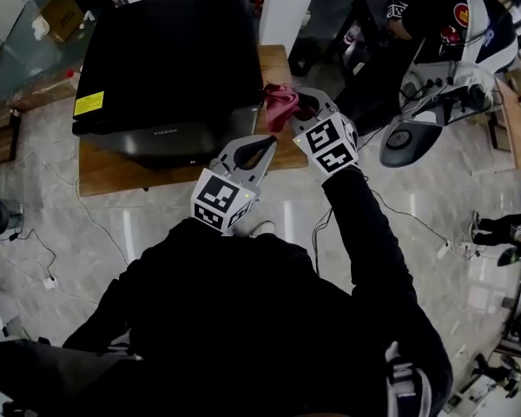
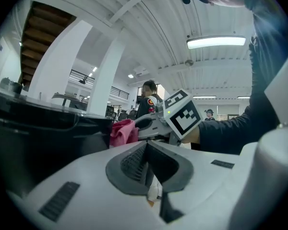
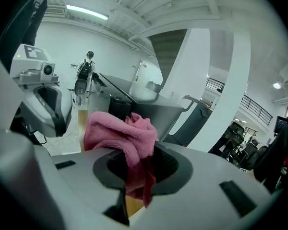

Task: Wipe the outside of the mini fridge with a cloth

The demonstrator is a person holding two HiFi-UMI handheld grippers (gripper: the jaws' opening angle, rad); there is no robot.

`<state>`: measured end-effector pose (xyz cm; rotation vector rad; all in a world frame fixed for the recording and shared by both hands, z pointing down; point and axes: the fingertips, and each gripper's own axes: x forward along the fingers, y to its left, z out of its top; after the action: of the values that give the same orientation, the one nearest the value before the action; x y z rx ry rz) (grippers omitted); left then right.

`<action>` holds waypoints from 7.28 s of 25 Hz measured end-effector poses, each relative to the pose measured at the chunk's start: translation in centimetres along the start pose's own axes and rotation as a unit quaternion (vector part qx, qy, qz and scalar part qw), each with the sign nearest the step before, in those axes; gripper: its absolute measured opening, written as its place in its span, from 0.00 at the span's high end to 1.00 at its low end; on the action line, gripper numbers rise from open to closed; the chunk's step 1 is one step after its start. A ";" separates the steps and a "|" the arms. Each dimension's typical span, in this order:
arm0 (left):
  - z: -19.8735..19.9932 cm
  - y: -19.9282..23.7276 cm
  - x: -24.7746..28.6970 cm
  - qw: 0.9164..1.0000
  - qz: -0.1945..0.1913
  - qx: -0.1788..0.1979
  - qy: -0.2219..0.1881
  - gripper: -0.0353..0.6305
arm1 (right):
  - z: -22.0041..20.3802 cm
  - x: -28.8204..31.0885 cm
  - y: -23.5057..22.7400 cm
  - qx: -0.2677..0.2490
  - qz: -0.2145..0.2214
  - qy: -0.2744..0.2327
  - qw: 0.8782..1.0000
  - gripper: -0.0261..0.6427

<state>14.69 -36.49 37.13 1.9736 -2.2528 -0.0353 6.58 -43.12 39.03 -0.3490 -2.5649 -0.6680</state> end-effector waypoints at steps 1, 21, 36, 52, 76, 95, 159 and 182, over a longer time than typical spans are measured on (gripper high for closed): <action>-0.8 -0.3 0.0 1.000 -0.006 -0.005 0.004 0.94 | -0.3 0.3 0.3 0.001 0.001 0.006 1.000 0.83; -7.7 4.7 11.2 0.990 0.130 -0.059 0.007 0.94 | -1.3 8.4 -3.6 -0.052 0.117 -0.019 0.992 0.83; -10.4 10.5 19.0 0.969 0.222 -0.106 -0.003 0.94 | -2.5 18.3 -9.9 -0.045 0.163 -0.036 0.985 0.83; -9.5 14.5 22.2 0.955 0.281 -0.090 -0.002 0.94 | -2.5 28.6 -17.4 -0.020 0.158 -0.027 0.987 0.83; -9.8 9.5 17.2 0.961 0.268 -0.074 -0.010 0.94 | -11.7 20.3 -11.9 0.023 0.155 0.018 0.988 0.83; -22.5 6.0 8.1 0.948 0.289 -0.121 0.054 0.94 | -20.1 16.6 8.0 0.025 0.253 0.116 0.960 0.83; -17.6 8.2 16.0 0.978 0.172 -0.103 0.059 0.94 | -18.8 15.7 -5.0 0.241 0.240 0.041 0.939 0.83; -10.1 0.3 -4.4 0.985 0.147 -0.094 -0.014 0.94 | -6.3 -6.0 10.4 0.252 0.191 -0.197 0.928 0.84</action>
<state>16.18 -31.31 46.70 1.5442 -2.4318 -0.2347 17.69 -38.26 45.03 -0.8382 -2.7889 0.2319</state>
